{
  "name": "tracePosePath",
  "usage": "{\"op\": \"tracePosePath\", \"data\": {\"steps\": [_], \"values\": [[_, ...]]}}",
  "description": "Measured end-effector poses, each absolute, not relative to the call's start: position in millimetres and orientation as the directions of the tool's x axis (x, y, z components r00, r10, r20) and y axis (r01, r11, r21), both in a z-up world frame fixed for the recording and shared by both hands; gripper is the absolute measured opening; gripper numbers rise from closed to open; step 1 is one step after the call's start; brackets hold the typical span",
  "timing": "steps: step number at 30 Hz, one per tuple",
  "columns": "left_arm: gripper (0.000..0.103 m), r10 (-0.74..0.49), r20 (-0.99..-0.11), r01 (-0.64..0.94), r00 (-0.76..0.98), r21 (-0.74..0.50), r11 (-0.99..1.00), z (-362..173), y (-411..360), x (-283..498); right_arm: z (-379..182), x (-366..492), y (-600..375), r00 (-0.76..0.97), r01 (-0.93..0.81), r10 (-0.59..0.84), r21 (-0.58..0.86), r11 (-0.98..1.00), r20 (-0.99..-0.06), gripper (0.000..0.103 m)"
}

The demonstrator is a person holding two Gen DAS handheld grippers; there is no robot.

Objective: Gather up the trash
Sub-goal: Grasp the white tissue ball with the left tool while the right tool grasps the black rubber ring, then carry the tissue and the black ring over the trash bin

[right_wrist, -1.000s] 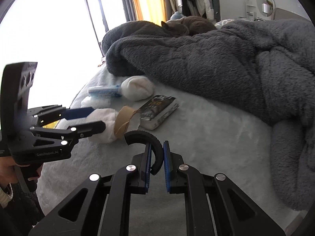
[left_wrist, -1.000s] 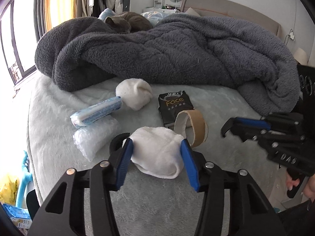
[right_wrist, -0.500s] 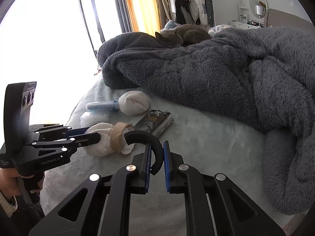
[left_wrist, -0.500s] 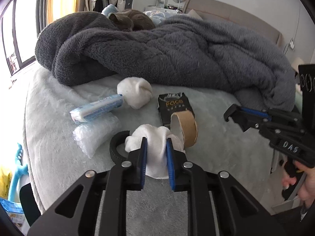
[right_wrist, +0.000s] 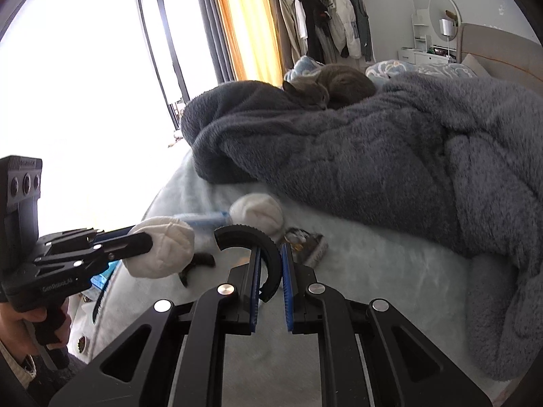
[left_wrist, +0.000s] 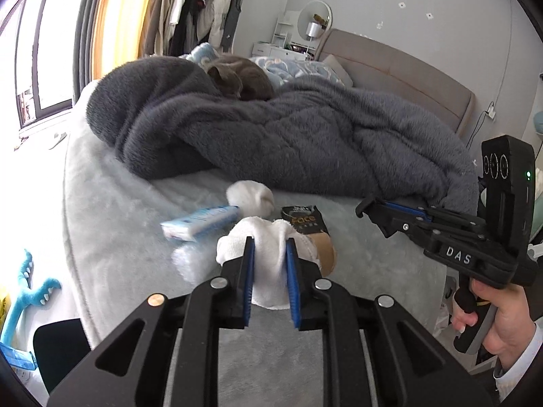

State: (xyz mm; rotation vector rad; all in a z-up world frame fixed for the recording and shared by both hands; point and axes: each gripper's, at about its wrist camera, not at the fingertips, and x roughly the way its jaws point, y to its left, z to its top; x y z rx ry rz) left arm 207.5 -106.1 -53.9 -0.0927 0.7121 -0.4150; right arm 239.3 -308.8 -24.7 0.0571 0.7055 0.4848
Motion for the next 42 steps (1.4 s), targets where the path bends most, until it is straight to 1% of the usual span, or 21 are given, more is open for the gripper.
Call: {"op": "tracePosePath", "data": {"steps": [11,34,42], "values": [[0.019,-0.364,-0.624,0.303,0.692,-0.208,0.93,-48.7,-57.4,198.2,-9.1,241.9,-255.9,0.639,-0.463,0.498,0.224,0.858,-0.587,0.012],[0.02,-0.177,-0.739,0.097,0.65,-0.15,0.984,-83.5,65.8,184.8,-5.8,235.1,-121.7,0.546,-0.599,0.587,0.211,0.772,-0.598,0.012],[0.02,-0.117,-0.793,0.022,0.597,-0.13,0.991,-108.6,111.0,176.3,-14.0,225.6,-62.2,0.475,-0.655,0.623,0.223,0.722,-0.622,0.012]]}}
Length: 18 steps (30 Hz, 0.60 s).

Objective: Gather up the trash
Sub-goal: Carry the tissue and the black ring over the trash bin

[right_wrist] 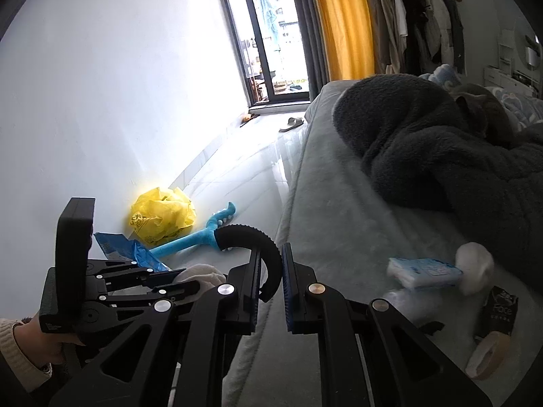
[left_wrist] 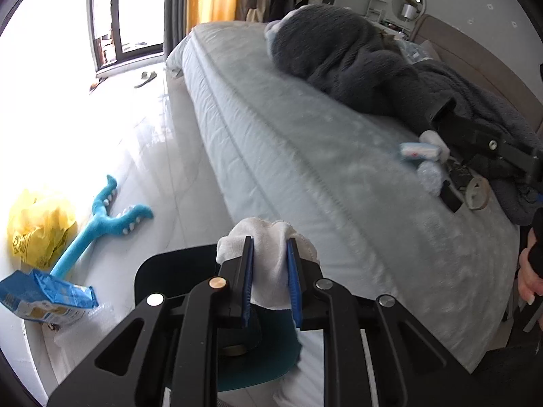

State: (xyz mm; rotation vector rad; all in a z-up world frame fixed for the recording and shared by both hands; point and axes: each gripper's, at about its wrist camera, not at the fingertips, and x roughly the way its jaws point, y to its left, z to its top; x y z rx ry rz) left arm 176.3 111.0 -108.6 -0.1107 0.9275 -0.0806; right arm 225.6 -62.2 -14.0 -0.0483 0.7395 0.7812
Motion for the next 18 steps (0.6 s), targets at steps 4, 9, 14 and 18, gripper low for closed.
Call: {"op": "tracePosePath", "data": {"steps": [4,9,14,18], "values": [[0.02,-0.094,-0.823,-0.009,0.56,-0.119,0.993,-126.4,129.7,172.1,-19.9,224.0,-34.4,0.441,-0.673,0.63,0.229,0.703,-0.639,0.012],[0.02,-0.079,-0.863,-0.044,0.499,-0.116,0.992,-150.6,154.0,165.7,-31.3,222.0,-4.4,0.4,-0.689,0.635,0.24,0.684,-0.661,0.012],[0.021,-0.076,-0.899,-0.082,0.432,-0.123,0.989,-174.6,176.8,160.0,-41.4,219.8,21.9,0.365,-0.704,0.636,0.246,0.666,-0.68,0.012],[0.022,-0.082,-0.918,-0.102,0.389,-0.132,0.986,-190.4,191.9,153.4,-49.6,216.7,38.2,0.338,-0.71,0.632,0.252,0.658,-0.697,0.012]]}}
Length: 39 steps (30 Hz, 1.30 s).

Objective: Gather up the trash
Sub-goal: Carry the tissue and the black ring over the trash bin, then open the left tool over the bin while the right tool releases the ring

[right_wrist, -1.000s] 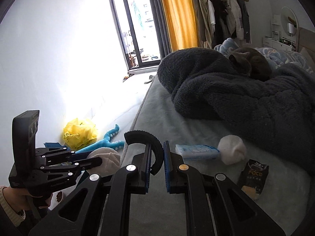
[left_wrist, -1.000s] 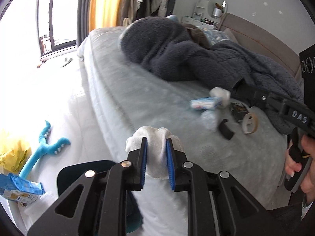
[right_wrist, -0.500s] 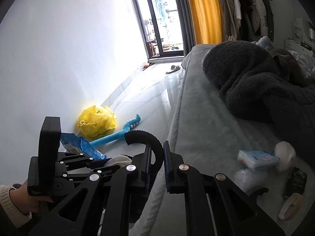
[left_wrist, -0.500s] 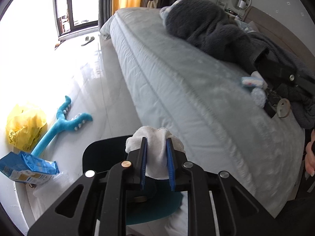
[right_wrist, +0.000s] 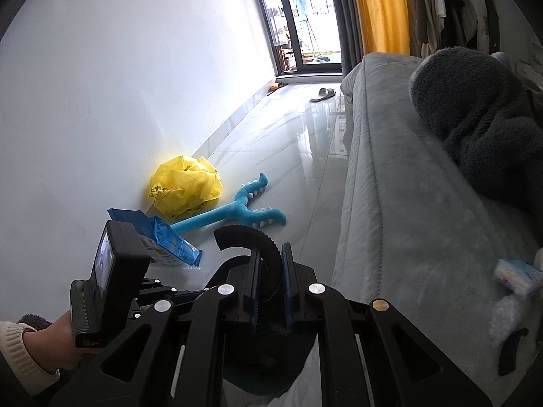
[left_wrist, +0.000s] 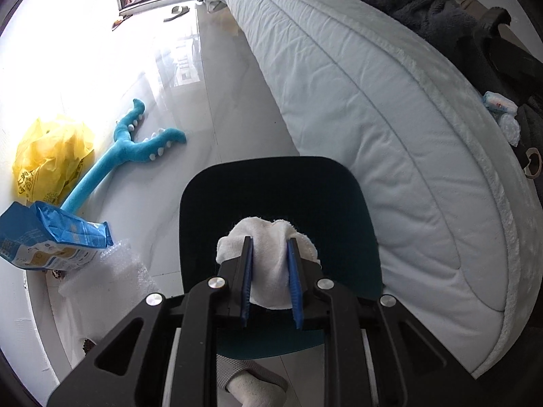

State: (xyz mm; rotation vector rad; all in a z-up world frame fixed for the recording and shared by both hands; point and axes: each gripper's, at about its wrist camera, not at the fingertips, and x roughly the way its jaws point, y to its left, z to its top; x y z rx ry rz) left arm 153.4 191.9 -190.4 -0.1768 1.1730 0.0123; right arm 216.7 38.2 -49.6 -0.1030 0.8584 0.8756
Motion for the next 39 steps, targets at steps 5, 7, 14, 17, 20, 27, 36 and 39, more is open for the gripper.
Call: {"op": "tracePosePath", "data": {"steps": [5,7,14,17,20,27,36,39], "values": [[0.024,-0.107,-0.939,-0.12,0.326,-0.153,0.981,-210.8,206.6,145.5,-63.8,215.9,66.2,0.302,-0.721,0.624,0.256,0.644,-0.721,0.012],[0.03,-0.121,-0.945,-0.12,0.305,-0.165,0.979,-215.7,210.5,143.1,-68.2,214.1,74.2,0.29,-0.726,0.618,0.253,0.64,-0.731,0.012],[0.053,-0.148,-0.943,-0.127,0.298,-0.193,0.973,-219.0,229.9,130.1,-97.7,213.5,104.9,0.237,-0.732,0.583,0.251,0.633,-0.777,0.012],[0.066,-0.14,-0.935,-0.131,0.326,-0.191,0.973,-212.4,238.5,125.5,-111.8,213.4,116.1,0.222,-0.733,0.562,0.244,0.635,-0.797,0.012],[0.073,-0.148,-0.921,-0.143,0.359,-0.211,0.967,-205.7,248.7,121.4,-127.0,210.6,124.9,0.201,-0.734,0.539,0.239,0.635,-0.818,0.012],[0.08,-0.124,-0.876,-0.154,0.465,-0.218,0.964,-180.7,267.1,110.6,-172.6,206.7,143.5,0.135,-0.729,0.472,0.235,0.642,-0.871,0.012],[0.085,-0.084,-0.795,-0.161,0.601,-0.223,0.961,-142.7,279.5,98.7,-205.0,197.7,156.6,0.074,-0.723,0.413,0.237,0.649,-0.908,0.012],[0.086,-0.068,-0.767,-0.166,0.638,-0.223,0.961,-130.7,284.5,94.3,-212.0,195.7,159.8,0.061,-0.723,0.4,0.236,0.649,-0.914,0.012]]}}
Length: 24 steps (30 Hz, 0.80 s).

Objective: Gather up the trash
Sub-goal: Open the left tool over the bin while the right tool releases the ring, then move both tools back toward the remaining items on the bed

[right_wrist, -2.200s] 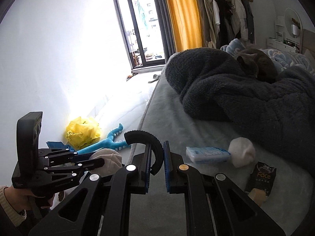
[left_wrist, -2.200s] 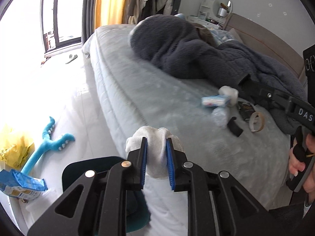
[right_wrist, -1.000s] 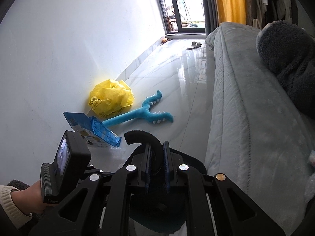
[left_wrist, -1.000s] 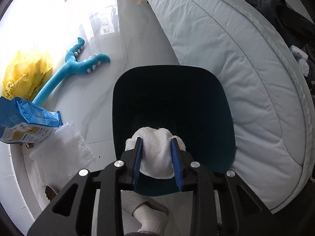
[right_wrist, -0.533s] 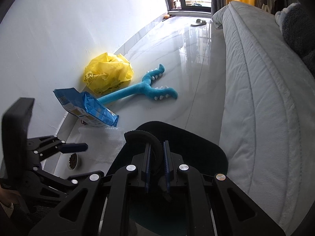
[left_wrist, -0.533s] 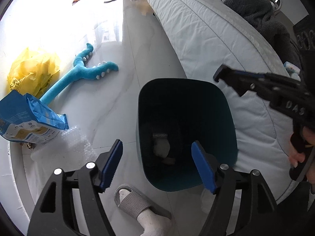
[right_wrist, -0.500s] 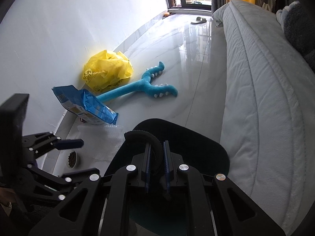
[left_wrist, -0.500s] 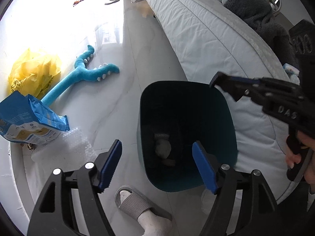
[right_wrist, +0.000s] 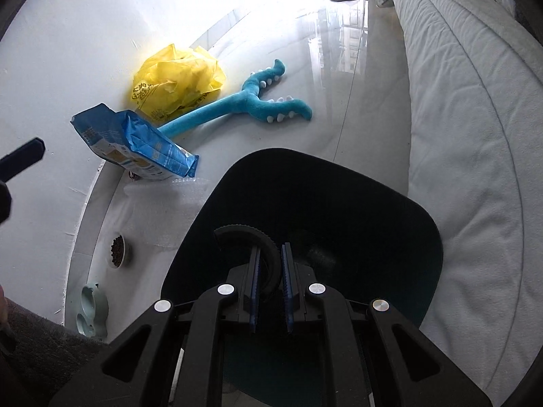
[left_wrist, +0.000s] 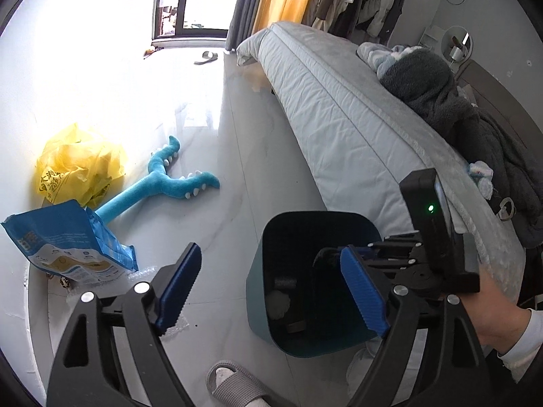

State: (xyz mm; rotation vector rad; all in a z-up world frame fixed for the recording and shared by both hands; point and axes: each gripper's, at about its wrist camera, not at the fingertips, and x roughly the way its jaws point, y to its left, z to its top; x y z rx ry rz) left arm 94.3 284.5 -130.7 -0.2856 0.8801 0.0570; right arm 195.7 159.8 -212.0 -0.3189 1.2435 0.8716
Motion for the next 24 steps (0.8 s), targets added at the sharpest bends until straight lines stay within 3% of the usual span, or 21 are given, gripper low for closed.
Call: {"op": "tracePosePath", "data": {"steps": [8,10,12,19,24], "values": [[0.086,-0.009,-0.691,-0.208,0.723,-0.23,0.951,-94.2,292.7,90.3,-236.7,182.6,163.4,-0.006,-0.737,0.328,0.226,0.637,-0.944,0.013],[0.086,-0.011,-0.671,-0.208,0.741,-0.246,0.947,-84.1,291.4,90.7,-244.0,179.0,162.8,-0.031,-0.736,0.31,0.232,0.636,-0.95,0.021],[0.086,-0.016,-0.653,-0.206,0.757,-0.261,0.943,-74.5,289.4,91.6,-247.1,176.4,162.1,-0.034,-0.735,0.302,0.229,0.638,-0.953,0.04],[0.088,-0.019,-0.594,-0.182,0.804,-0.276,0.944,-44.0,274.5,93.0,-234.0,176.6,148.9,-0.025,-0.735,0.314,0.23,0.637,-0.949,0.044],[0.091,-0.008,-0.572,-0.165,0.821,-0.249,0.954,-29.4,256.6,97.2,-209.9,181.2,134.5,-0.004,-0.728,0.369,0.256,0.637,-0.93,0.053]]}}
